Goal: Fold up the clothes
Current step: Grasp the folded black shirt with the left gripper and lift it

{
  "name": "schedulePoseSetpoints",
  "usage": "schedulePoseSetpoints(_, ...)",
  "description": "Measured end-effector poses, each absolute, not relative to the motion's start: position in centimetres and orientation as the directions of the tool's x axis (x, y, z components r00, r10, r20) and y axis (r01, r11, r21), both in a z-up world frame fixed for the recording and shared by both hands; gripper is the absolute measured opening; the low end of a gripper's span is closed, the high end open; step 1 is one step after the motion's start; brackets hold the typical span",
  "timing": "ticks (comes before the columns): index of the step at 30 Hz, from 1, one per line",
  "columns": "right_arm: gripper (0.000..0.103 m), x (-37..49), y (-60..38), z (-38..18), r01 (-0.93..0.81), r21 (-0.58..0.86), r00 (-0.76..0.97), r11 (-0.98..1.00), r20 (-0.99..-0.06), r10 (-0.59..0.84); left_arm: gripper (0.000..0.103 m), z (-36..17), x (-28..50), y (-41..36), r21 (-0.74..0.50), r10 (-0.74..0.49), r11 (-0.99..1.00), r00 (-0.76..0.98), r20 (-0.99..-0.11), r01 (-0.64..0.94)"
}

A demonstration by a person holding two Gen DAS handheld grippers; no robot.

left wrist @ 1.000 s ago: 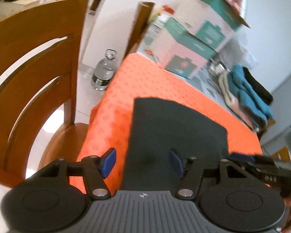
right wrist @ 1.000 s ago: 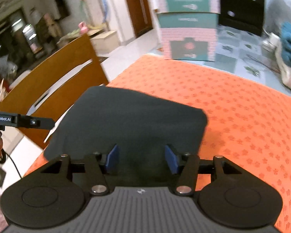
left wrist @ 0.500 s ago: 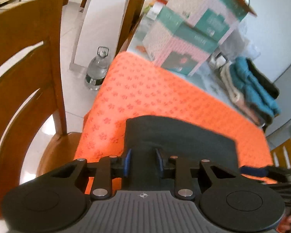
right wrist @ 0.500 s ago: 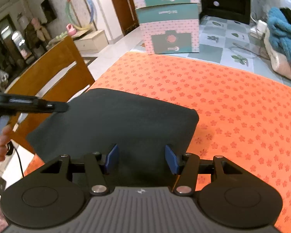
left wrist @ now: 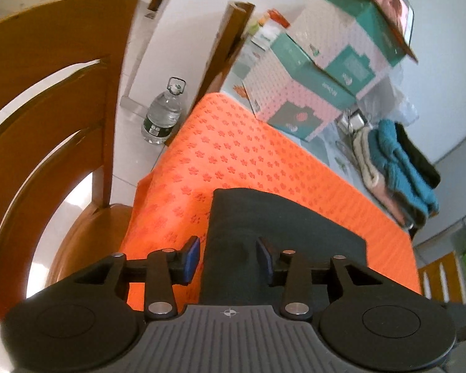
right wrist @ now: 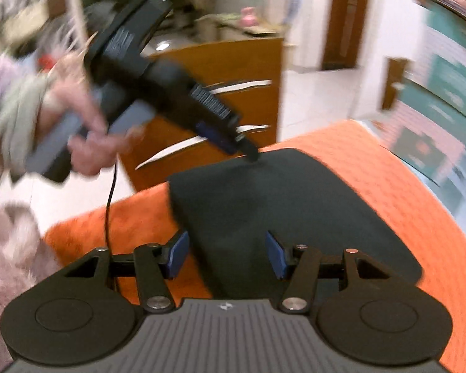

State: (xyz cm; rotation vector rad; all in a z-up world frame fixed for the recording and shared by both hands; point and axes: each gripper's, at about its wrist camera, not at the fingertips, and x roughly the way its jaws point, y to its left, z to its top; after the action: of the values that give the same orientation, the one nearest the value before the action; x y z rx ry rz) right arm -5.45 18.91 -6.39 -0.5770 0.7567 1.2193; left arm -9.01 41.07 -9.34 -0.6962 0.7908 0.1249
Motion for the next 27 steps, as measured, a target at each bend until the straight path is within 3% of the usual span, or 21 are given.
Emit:
schedulePoseSetpoints(6,0.062,-8.1,22.0,-9.1,-0.964,-0.237,0.264,0.122,-0.8,0.539,0.05,-9.7,-13.5,42.3,-0.618,-0.147,0.646,0.722,-0.676,-0.448)
schedulePoseSetpoints(9,0.072,-9.8,23.2,-10.6,-0.935,-0.353,0.321,0.035,-0.798,0.511,0.056,-10.0,-15.6,42.9,-0.658,-0.147,0.574,0.729,-0.668,-0.487)
schedulePoseSetpoints(14,0.075,-10.7,23.8,-12.7,-0.894,-0.447,0.377,-0.027,-0.784,0.494,0.065,-10.5,-19.0,43.7,-0.712,-0.146,0.451,0.743,-0.653,-0.538)
schedulePoseSetpoints(17,0.072,-10.9,23.8,-13.2,-0.885,-0.466,0.393,-0.022,-0.77,0.503,0.07,-10.5,-19.4,43.9,-0.737,-0.15,0.414,0.758,-0.635,-0.535)
schedulePoseSetpoints(20,0.06,-10.5,23.7,-12.9,-0.885,-0.466,0.401,-0.002,-0.762,0.509,0.076,-10.5,-19.5,43.9,-0.758,-0.157,0.387,0.772,-0.616,-0.526)
schedulePoseSetpoints(26,0.061,-11.6,23.6,-14.0,-0.835,-0.546,0.443,-0.064,-0.737,0.51,0.079,-10.5,-19.0,43.8,-0.785,-0.186,0.355,0.784,-0.592,-0.508)
schedulePoseSetpoints(27,0.055,-11.6,23.5,-14.1,-0.826,-0.559,0.451,-0.068,-0.729,0.515,0.08,-10.4,-18.9,43.7,-0.788,-0.19,0.353,0.787,-0.588,-0.504)
